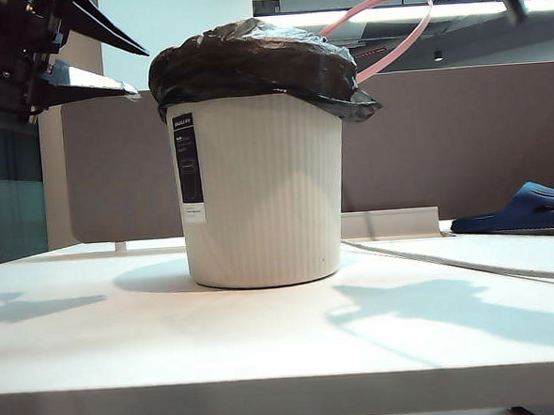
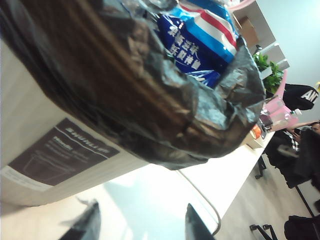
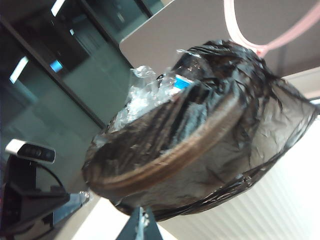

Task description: Open the ring lid of the trash can, pull out the black garbage bag inside, and place it on the table.

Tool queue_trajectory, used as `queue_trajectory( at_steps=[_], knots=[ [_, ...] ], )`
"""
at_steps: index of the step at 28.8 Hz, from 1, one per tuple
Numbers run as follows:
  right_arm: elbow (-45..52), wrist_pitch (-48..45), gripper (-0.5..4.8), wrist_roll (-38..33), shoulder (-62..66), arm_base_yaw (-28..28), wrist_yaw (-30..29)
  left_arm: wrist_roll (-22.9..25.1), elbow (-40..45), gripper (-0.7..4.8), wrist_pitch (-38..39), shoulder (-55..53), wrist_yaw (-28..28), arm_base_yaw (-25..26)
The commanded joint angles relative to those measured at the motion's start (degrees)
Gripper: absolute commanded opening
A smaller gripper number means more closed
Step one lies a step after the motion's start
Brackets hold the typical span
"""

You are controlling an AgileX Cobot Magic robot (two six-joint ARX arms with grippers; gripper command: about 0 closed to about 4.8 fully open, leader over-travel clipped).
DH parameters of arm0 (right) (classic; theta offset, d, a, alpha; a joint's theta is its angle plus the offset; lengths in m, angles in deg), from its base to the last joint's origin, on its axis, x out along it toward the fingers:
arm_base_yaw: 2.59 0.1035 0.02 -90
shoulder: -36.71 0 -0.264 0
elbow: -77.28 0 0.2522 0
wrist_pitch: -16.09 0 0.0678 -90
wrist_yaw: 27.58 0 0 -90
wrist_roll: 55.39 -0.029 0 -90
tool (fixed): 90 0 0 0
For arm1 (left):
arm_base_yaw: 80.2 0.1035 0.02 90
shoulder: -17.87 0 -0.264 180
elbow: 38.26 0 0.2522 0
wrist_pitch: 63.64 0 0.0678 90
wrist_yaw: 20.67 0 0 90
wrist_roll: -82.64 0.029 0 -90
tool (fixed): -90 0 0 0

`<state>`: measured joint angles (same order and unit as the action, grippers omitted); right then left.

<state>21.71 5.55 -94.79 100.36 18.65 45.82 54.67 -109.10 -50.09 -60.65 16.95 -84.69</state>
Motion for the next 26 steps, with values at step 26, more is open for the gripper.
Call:
queue_trajectory(
  at_steps=[26],
  knots=[
    [0.7,-40.1,2.19,-32.4,32.4,3.4,-2.6,1.4,0.1,2.15,-2.1,-0.9,3.7,-0.1]
  ],
)
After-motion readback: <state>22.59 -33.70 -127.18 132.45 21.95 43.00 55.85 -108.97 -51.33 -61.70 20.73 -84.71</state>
